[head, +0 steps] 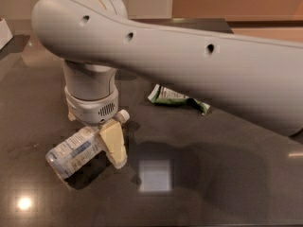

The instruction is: Move blue plastic bottle near green jalapeno chip bag

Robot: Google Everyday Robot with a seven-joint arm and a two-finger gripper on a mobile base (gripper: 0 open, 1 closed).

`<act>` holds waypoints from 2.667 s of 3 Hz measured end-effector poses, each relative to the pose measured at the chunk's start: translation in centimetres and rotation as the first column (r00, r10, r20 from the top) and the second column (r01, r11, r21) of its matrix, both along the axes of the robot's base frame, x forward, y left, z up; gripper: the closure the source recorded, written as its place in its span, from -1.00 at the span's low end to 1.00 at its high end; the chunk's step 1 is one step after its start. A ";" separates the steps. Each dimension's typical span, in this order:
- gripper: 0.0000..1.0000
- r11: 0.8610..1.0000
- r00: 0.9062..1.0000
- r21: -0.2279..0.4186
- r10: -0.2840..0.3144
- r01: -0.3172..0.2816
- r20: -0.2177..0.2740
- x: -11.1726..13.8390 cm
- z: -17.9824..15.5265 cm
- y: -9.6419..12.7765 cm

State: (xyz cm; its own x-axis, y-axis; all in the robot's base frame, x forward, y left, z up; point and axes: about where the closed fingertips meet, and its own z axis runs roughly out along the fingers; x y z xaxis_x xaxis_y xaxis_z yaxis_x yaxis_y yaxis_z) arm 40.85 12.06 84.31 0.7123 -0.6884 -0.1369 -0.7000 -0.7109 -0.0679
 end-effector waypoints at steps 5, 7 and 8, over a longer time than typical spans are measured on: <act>1.00 0.980 0.962 -0.021 0.197 -0.197 0.191 7.5 4.0 -2.1; 1.00 0.924 0.905 -0.071 0.383 -0.376 0.185 14.0 3.8 -7.1; 1.00 0.909 0.897 -0.100 0.416 -0.405 0.149 16.4 2.6 -9.9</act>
Offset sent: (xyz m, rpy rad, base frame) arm 0.0123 0.0056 0.0023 -0.0747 -0.0651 0.0815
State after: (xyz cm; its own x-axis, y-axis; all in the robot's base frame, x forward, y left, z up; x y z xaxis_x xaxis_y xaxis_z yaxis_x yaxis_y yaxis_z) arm 57.29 2.13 86.90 0.9420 -0.3332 0.0403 -0.3280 -0.9394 -0.0993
